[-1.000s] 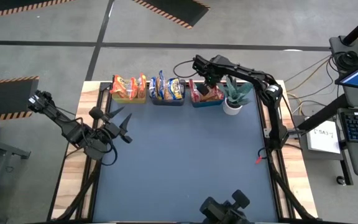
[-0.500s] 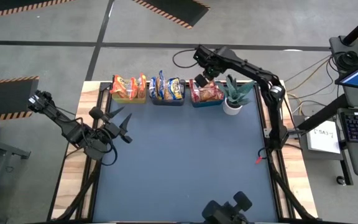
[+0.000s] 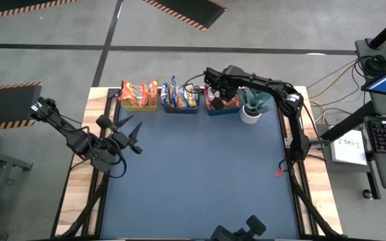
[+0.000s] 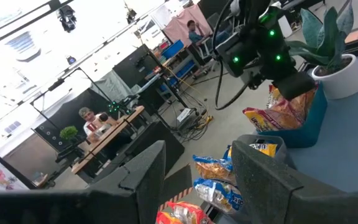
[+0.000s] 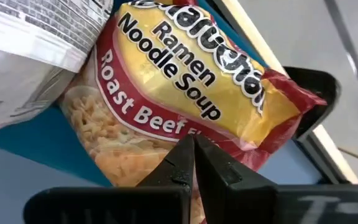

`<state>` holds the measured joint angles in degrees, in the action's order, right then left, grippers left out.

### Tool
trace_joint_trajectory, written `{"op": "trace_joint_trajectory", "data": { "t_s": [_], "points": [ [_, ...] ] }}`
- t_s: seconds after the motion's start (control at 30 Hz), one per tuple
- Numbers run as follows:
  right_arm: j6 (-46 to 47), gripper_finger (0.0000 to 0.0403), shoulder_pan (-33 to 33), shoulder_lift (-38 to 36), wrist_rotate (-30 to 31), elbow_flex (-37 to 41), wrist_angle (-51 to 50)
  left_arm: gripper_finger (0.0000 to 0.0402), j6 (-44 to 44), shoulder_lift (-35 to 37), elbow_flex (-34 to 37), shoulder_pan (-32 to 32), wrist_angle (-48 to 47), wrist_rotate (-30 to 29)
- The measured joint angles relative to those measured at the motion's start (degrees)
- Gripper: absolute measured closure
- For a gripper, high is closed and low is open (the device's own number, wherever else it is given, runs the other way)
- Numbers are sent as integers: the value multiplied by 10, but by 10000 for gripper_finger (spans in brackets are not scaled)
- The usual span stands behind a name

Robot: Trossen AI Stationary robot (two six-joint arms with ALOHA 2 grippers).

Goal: Sort Maruchan noodles
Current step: Put the red noodle pack into the blue bin, then return to Home Position

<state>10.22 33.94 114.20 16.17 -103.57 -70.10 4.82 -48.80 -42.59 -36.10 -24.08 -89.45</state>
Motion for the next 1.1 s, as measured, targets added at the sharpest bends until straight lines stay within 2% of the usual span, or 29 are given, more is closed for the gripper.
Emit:
{"op": "trace_joint_trajectory", "data": {
  "t_s": [0.13, 0.2, 0.3, 0.37, 0.43, 0.53, 0.7, 0.83, 0.93, 1.1],
  "points": [
    [-4, 394, -16, -21, 30, 3, 0, 233, -12, 0, 0, 0, 0, 1],
    [-4, 394, -31, -48, 45, 0, 7, 233, -24, 0, 0, 0, 0, 20],
    [-16, 394, -58, -103, 50, 22, 47, 233, -48, 0, 4, -1, 0, 97],
    [-34, 394, -85, -143, 46, 61, 94, 233, -89, 1, 19, -4, 0, 176],
    [-58, 394, -112, -192, 16, 118, 160, 233, -139, 0, 45, -8, -1, 256],
    [-109, 394, -156, -275, -50, 223, 282, 236, -203, -1, 89, -15, 13, 316],
    [-224, 394, -232, -391, -138, 408, 494, 257, -215, 15, 127, -15, 50, 335],
    [-273, 394, -264, -461, -151, 526, 636, 289, -217, 50, 140, -15, 59, 335],
    [-293, 394, -268, -496, -147, 583, 694, 319, -214, 79, 164, -14, 103, 335],
    [-236, 394, -268, -542, -161, 646, 730, 368, -155, 115, 227, 1, 214, 335]
  ]
}}
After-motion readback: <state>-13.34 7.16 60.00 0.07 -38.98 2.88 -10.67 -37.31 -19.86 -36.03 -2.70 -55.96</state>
